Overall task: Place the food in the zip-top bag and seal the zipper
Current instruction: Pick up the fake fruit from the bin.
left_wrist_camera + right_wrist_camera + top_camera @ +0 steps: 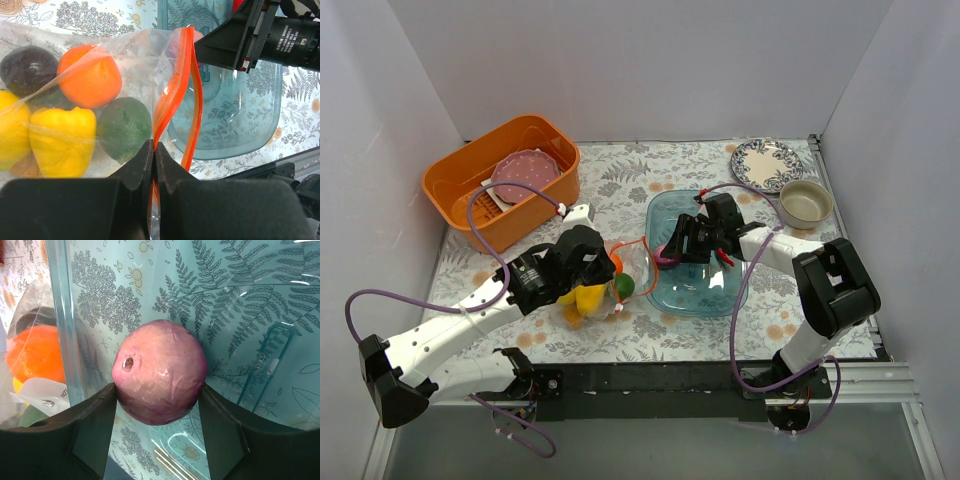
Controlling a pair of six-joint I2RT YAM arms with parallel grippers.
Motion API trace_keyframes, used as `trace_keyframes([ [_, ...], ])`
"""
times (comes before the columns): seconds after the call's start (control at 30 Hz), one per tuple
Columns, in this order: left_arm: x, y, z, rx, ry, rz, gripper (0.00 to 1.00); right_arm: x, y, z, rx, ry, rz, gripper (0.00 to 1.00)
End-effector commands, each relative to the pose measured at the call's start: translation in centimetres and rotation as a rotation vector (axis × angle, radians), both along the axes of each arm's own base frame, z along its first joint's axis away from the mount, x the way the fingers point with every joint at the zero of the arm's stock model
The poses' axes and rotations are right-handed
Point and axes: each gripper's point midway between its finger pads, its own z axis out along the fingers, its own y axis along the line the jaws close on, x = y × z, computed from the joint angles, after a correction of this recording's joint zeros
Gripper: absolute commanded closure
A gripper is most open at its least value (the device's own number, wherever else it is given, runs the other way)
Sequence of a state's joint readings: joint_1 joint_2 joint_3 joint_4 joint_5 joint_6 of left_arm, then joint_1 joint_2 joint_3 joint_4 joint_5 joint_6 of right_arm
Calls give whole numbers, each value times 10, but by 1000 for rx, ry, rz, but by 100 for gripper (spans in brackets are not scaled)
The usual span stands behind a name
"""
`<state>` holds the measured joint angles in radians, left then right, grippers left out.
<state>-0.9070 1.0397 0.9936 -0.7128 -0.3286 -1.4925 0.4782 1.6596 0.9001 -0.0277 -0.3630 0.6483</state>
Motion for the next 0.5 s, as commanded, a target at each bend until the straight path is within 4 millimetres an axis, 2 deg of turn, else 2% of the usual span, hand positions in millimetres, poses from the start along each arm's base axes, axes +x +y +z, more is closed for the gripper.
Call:
trace_keyframes([
  [0.0, 1, 3, 4, -10, -16, 9, 100, 1, 3, 32, 52, -81, 14, 54],
  [0.17, 2, 2, 6, -10, -22, 4, 100, -3, -5, 52, 42, -131, -11, 54],
  [0.33, 1, 2, 5, -11, -20, 0, 100, -13, -16, 57, 23, -144, -34, 54],
  [0.47, 3, -1, 10, -26, -27, 1, 100, -22, -26, 71, 26, -181, -60, 55],
])
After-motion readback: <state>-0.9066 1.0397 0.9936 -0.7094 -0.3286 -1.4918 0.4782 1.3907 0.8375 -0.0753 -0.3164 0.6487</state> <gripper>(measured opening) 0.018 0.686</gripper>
